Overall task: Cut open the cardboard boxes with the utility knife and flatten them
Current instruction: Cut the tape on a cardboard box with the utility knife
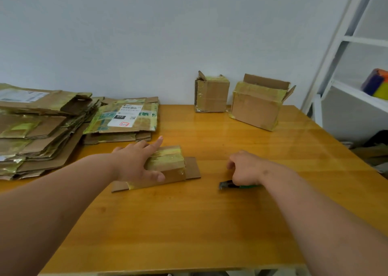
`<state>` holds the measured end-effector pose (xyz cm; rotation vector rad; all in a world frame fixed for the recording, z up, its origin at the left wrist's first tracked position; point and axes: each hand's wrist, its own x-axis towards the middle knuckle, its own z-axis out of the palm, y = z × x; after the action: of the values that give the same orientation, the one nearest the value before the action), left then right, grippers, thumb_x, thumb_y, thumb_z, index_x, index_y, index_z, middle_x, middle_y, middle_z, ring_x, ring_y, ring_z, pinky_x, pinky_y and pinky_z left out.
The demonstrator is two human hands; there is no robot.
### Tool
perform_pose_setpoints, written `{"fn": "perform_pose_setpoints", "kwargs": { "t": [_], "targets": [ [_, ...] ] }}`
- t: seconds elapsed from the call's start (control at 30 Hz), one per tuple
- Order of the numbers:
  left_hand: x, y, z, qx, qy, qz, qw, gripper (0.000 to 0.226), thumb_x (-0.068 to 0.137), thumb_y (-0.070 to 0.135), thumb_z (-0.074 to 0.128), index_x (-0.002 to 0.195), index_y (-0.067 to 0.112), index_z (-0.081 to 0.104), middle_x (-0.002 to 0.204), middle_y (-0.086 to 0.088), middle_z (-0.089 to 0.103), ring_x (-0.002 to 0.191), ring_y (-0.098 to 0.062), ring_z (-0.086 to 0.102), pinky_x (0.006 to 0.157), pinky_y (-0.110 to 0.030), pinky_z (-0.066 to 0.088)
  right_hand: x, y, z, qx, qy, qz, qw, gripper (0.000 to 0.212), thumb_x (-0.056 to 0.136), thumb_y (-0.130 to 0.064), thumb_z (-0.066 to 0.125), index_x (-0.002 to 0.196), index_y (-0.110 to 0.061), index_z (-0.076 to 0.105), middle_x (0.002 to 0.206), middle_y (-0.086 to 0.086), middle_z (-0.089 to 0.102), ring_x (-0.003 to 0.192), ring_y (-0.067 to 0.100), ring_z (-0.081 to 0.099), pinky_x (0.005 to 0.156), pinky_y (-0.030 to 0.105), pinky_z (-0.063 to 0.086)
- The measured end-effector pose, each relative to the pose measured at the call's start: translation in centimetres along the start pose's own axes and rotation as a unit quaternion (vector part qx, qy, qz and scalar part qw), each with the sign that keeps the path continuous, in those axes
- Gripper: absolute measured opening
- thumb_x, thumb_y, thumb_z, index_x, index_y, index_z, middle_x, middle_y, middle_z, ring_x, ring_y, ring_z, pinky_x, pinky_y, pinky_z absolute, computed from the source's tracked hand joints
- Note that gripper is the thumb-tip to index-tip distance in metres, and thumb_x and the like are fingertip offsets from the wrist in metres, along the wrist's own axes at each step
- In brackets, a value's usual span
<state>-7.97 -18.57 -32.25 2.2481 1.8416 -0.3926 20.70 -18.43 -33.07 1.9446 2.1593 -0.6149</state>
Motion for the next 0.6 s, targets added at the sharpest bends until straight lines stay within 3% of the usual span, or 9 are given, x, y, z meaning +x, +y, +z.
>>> {"fn": "perform_pose_setpoints", "kwargs": {
  "t": [0.1, 0.2, 0.27, 0.47, 0.6],
  "targets": [
    [0.3, 0.4, -0.8, -0.025, -0.002, 0.007, 1.0, 0.114, 0.07, 0.073, 0.064, 0.147, 0.049, -0.016, 0.157, -0.002, 0.014, 0.141, -0.03, 0.027, 0.113, -0.047, 0.03, -0.2, 0.6, -0.3, -0.03, -0.032, 0.002, 0.999, 0.039, 0.081, -0.018, 0.069, 0.115, -0.027, 0.053, 0.119, -0.001, 0.038, 0.106, 0.02, 0.048, 0.087, 0.034, 0.052],
    [0.7, 0.5, -0.7, -0.072, 0.005, 0.018, 0.997, 0.112, 0.065, 0.064, 0.077, 0.15, 0.046, 0.007, 0.141, 0.003, 0.028, 0.127, -0.026, 0.04, 0.106, -0.044, 0.04, -0.2, 0.6, -0.3, -0.063, -0.04, -0.006, 0.997, 0.038, 0.079, -0.022, 0.079, 0.107, -0.027, 0.055, 0.112, -0.002, 0.039, 0.109, 0.022, 0.044, 0.089, 0.037, 0.049],
    [0.7, 0.7, -0.6, -0.103, 0.019, 0.028, 0.994, 0.108, 0.061, 0.056, 0.083, 0.147, 0.042, 0.018, 0.133, 0.007, 0.033, 0.121, -0.023, 0.043, 0.105, -0.046, 0.04, 0.0, 0.4, -0.2, -0.074, -0.026, -0.019, 0.997, 0.031, 0.083, -0.026, 0.078, 0.105, -0.026, 0.055, 0.112, -0.001, 0.047, 0.107, 0.022, 0.051, 0.089, 0.038, 0.05],
    [0.2, 1.9, -0.8, -0.082, 0.058, 0.045, 0.994, 0.092, 0.063, 0.053, 0.083, 0.135, 0.04, 0.027, 0.121, 0.017, 0.046, 0.119, -0.014, 0.044, 0.112, -0.044, 0.017, 0.6, -2.0, 0.9, 0.123, 0.105, -0.083, 0.983, 0.023, 0.097, -0.036, 0.06, 0.111, -0.024, 0.046, 0.095, 0.0, 0.058, 0.082, 0.018, 0.057, 0.063, 0.032, 0.043],
    [-0.1, 1.8, -0.7, -0.115, 0.065, 0.044, 0.99, 0.093, 0.064, 0.049, 0.085, 0.137, 0.037, 0.029, 0.114, 0.017, 0.044, 0.107, -0.011, 0.044, 0.109, -0.041, 0.031, 1.3, -4.3, 2.1, 0.219, 0.138, -0.112, 0.959, 0.027, 0.097, -0.041, 0.059, 0.114, -0.023, 0.049, 0.092, -0.001, 0.058, 0.077, 0.019, 0.058, 0.059, 0.031, 0.041]
  ]
}}
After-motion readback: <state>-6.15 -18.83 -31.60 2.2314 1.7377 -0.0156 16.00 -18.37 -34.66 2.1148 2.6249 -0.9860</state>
